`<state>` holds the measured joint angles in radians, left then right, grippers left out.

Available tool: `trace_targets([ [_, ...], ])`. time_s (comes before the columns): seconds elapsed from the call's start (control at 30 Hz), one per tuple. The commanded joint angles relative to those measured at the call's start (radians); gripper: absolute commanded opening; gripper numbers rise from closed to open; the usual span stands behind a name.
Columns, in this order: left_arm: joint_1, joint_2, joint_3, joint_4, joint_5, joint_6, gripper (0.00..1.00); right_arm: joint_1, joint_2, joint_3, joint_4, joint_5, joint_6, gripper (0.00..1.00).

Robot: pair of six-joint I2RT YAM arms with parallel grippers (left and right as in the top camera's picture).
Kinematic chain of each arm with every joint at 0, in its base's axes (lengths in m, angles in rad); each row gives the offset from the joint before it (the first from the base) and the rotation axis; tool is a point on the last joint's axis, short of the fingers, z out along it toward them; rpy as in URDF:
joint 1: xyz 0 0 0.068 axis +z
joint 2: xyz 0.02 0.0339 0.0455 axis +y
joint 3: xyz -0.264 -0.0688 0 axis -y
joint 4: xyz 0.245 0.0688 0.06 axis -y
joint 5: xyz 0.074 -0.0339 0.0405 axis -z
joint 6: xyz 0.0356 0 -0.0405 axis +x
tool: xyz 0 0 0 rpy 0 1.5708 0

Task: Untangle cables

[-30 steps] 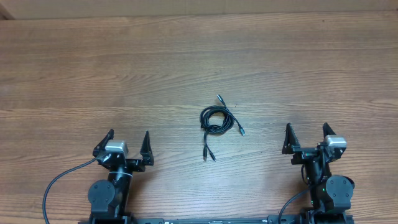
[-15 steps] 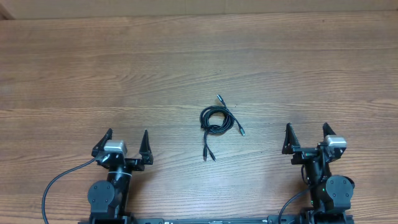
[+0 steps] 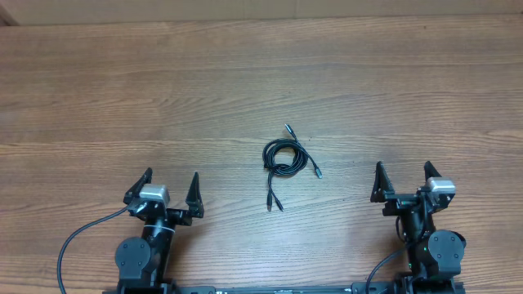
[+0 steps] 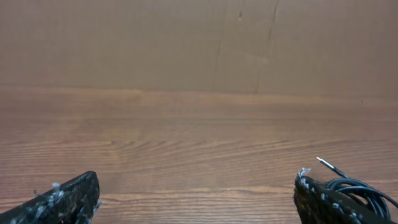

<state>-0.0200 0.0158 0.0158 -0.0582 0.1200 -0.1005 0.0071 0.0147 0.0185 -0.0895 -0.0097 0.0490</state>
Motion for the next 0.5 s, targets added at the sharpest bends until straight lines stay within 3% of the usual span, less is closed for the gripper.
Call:
trace_targets([
  [0.0,-0.004,-0.011,0.045,-0.021,0.023,0.008,0.99,-0.003,-0.012,-0.011,0.005,0.012,0.003,1.00],
  [0.47,-0.004,0.095,0.240,-0.147,0.055,0.013,1.00,-0.003,-0.012,-0.011,0.005,0.012,0.003,1.00],
])
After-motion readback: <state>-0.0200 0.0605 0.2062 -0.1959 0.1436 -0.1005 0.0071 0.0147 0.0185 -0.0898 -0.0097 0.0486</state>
